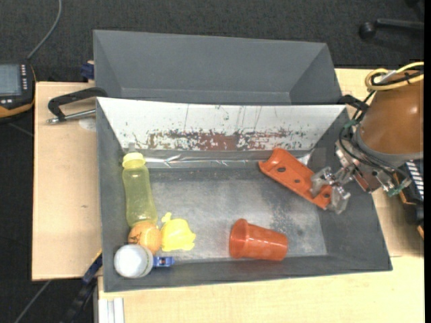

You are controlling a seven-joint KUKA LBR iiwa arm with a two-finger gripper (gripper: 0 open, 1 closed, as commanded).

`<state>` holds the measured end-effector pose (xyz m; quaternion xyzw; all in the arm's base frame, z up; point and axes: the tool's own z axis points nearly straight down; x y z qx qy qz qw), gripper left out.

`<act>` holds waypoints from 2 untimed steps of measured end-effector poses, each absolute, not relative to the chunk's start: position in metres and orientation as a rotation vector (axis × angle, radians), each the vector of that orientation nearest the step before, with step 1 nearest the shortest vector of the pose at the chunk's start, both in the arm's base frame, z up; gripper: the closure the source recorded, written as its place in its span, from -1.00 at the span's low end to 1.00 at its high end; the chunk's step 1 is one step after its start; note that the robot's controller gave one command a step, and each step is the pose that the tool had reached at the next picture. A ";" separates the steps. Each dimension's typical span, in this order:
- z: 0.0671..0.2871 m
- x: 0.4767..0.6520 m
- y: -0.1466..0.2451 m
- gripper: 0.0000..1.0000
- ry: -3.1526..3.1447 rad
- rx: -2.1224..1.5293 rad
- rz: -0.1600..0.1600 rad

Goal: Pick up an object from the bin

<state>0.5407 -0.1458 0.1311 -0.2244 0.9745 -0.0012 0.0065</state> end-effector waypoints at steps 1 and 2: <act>0.178 0.543 -0.145 1.00 3.040 -0.686 -0.014; 0.223 0.543 -0.140 1.00 3.051 -0.684 -0.003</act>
Offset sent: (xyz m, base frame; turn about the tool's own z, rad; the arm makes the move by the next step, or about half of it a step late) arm 0.0031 0.0077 0.1153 0.0116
